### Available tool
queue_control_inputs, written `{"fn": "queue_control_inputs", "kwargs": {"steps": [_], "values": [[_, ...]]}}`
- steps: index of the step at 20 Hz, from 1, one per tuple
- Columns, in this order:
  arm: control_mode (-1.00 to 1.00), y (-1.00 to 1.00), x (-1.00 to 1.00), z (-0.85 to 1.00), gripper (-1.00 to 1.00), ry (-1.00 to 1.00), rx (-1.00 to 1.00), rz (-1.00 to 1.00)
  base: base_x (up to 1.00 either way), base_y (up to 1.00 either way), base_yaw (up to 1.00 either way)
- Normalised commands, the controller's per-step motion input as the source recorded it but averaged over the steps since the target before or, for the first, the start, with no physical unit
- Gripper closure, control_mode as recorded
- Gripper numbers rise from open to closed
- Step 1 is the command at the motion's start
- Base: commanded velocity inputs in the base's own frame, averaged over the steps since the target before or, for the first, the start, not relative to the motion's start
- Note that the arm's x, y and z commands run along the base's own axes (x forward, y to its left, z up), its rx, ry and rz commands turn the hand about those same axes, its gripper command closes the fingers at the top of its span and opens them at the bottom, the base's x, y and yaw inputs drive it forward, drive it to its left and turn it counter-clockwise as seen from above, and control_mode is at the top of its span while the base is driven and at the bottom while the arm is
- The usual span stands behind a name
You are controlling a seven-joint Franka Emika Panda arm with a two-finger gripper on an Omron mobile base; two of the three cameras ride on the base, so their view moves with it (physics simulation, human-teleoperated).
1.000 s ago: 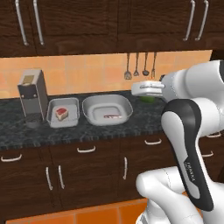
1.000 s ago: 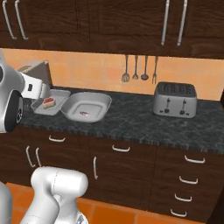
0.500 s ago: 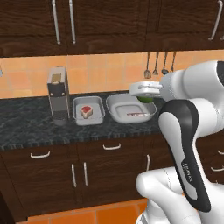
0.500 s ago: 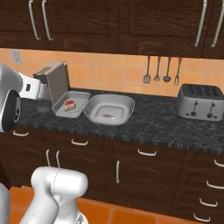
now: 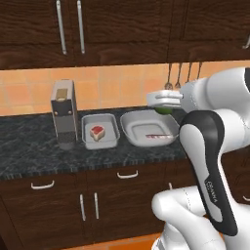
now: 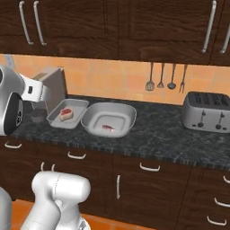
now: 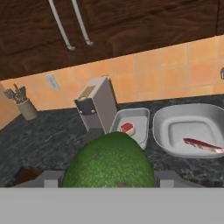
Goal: Place one avocado and one steak in each tupperware on the nearby counter, to pack two identical lunches.
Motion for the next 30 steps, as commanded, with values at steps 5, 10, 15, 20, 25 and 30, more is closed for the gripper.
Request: {"fn": "queue_control_inputs", "kwargs": {"steps": [5, 10, 15, 20, 25, 30], "values": [[1.00, 0.00, 0.00, 0.00, 1.00, 0.00, 0.00, 0.00, 0.26, 0.05, 0.01], [-1.00, 0.02, 0.08, -0.63, 1.00, 0.00, 0.01, 0.00, 0.02, 0.02, 0.00], [-1.00, 0.00, 0.29, -1.00, 1.00, -0.03, 0.11, 0.00, 0.00, 0.00, 0.00], [-1.00, -0.02, 0.93, -0.76, 1.00, 0.01, 0.14, 0.00, 0.00, 0.00, 0.00], [-1.00, -0.04, 0.78, -0.61, 1.00, 0.09, 0.03, 0.00, 0.00, 0.00, 0.00], [-1.00, 0.19, 0.98, -0.80, 1.00, 0.18, 0.01, 0.00, 0.00, 0.00, 0.00]]}}
